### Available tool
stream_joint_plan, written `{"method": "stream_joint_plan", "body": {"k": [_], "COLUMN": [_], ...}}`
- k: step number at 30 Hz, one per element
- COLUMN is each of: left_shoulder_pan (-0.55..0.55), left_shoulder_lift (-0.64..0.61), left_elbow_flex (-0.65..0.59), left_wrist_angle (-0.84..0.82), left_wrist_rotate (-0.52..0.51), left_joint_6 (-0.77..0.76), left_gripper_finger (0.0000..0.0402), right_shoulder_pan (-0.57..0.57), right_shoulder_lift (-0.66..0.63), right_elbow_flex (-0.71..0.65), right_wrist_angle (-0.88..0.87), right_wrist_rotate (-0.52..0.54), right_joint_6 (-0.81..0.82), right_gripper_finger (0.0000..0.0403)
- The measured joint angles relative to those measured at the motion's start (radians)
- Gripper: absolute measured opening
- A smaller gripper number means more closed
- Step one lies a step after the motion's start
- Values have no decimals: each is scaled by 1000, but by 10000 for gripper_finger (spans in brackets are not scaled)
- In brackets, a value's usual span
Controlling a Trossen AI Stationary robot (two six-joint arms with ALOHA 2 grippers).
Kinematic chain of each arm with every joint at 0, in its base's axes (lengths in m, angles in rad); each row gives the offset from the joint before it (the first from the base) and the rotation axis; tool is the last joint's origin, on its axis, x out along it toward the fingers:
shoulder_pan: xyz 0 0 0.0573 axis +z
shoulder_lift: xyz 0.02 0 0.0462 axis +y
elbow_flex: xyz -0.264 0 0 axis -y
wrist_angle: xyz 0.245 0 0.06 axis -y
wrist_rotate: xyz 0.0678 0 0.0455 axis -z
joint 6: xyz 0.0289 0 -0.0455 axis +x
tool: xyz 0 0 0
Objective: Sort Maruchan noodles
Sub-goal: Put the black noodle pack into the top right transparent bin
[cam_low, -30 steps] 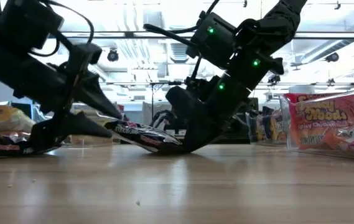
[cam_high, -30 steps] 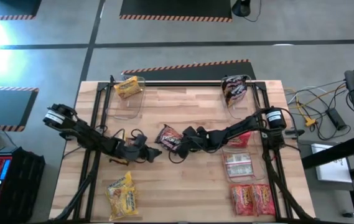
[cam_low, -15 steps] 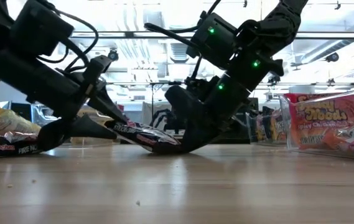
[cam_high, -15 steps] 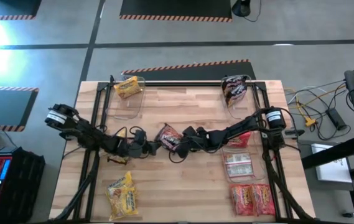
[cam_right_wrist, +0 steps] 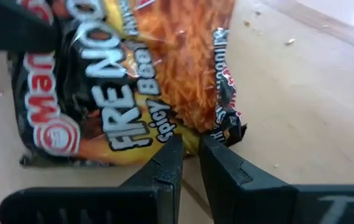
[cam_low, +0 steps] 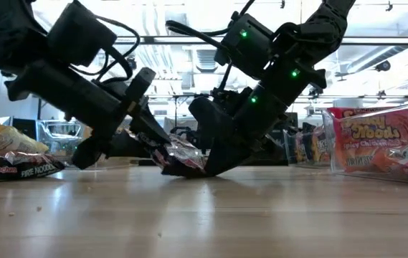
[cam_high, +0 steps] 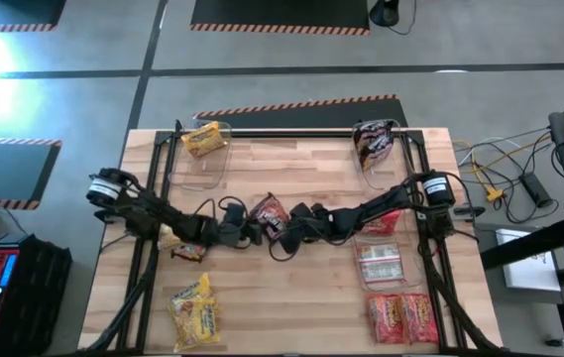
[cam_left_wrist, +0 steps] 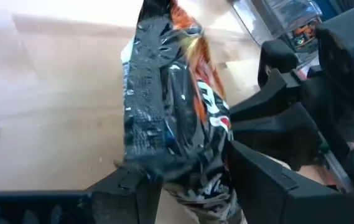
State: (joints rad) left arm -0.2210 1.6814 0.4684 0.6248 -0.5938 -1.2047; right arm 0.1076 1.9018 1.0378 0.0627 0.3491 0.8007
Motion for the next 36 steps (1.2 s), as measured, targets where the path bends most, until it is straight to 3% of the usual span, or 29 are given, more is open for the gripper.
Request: {"method": "stream_joint_plan", "body": {"k": [7,13,19,23,29,36], "left_shoulder_pan": [24,30,31,32,34,38], "left_shoulder_lift": [-6,-6,-6,-6,-8,-30], "left_elbow_flex": [13,12,9,9,8,8], "left_wrist_angle": [110,132,126,125,125,123], "left_wrist_rotate": [8,61,66,76,114,248], "left_joint_6": [166,206,238,276,336,548], "left_gripper_finger": [160,143,101,94,111,95], "right_shoulder_pan": [11,19,29,28,29,30], "right_shoulder_lift": [0,0,-4,-22,-96,-256], "right_elbow_flex": [0,12,36,63,129,192], "right_wrist_angle": [20,22,15,-5,-222,-478], "right_wrist_rotate": [-29,-90,-182,-275,-389,-395], "right_joint_6": [-60,-142,-224,-250,-292,-331], "right_gripper_finger": [47,47,47,49,83,141]}}
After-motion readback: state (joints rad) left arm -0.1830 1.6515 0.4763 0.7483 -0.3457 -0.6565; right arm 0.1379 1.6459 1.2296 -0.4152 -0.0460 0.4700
